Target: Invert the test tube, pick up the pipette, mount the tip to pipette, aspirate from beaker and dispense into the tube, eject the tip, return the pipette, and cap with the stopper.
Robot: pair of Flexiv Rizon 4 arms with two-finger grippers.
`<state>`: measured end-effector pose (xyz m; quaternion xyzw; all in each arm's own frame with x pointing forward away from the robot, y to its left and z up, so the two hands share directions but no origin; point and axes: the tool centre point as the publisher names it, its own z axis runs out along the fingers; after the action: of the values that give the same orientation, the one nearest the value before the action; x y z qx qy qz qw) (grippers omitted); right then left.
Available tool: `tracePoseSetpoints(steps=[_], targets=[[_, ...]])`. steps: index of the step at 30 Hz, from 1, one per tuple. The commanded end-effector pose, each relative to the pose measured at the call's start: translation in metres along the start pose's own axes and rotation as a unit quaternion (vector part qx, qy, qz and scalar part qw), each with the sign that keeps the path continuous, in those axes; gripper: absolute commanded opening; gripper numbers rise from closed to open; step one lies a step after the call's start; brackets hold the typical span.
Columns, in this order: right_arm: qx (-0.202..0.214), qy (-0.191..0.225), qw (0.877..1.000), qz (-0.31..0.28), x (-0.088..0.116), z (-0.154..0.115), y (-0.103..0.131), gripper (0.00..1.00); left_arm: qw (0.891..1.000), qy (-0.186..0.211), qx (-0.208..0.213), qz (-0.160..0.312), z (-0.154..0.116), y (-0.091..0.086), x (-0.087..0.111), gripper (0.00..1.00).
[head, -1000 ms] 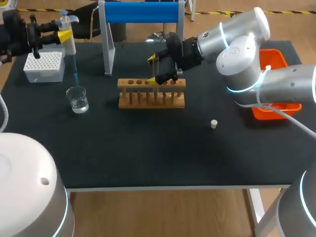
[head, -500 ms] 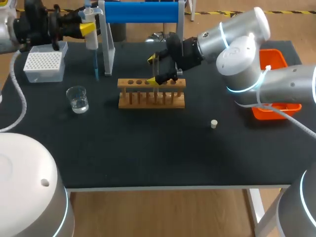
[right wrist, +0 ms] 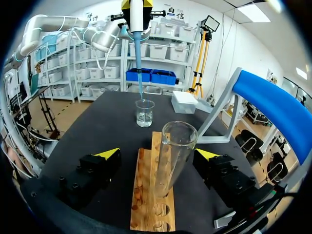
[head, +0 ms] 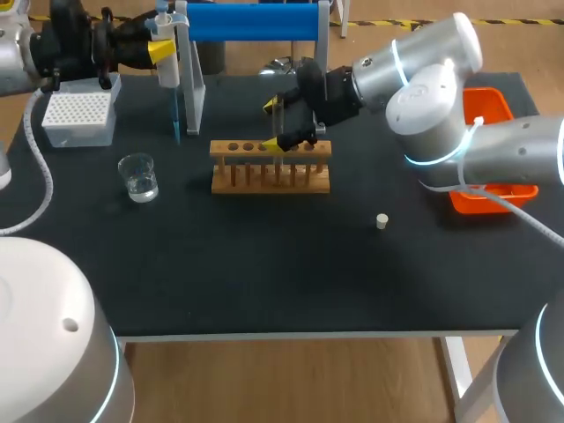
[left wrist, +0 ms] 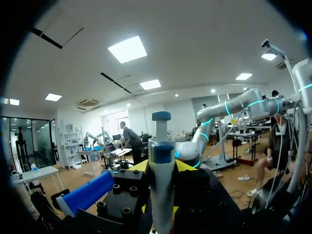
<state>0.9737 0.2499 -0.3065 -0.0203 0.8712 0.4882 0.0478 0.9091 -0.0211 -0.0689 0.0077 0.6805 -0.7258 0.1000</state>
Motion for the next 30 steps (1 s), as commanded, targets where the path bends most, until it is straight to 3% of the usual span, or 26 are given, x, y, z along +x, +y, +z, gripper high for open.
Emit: tracePoseSetpoints(steps=[1, 13, 30], targets=[[0.001, 0.001, 1.0, 0.0, 0.0, -0.001, 0.0, 1.0, 1.0, 0.001, -0.001, 0.0, 0.0, -0.001, -0.001, 0.0], [0.001, 0.001, 1.0, 0.0, 0.0, -0.001, 0.0, 1.0, 1.0, 0.001, -0.001, 0.0, 0.0, -0.001, -0.001, 0.0], [0.001, 0.001, 1.0, 0.0, 0.0, -0.001, 0.0, 1.0, 0.998, 0.056, 0.01, -0.028, 0.078, -0.038, -0.005, 0.0]])
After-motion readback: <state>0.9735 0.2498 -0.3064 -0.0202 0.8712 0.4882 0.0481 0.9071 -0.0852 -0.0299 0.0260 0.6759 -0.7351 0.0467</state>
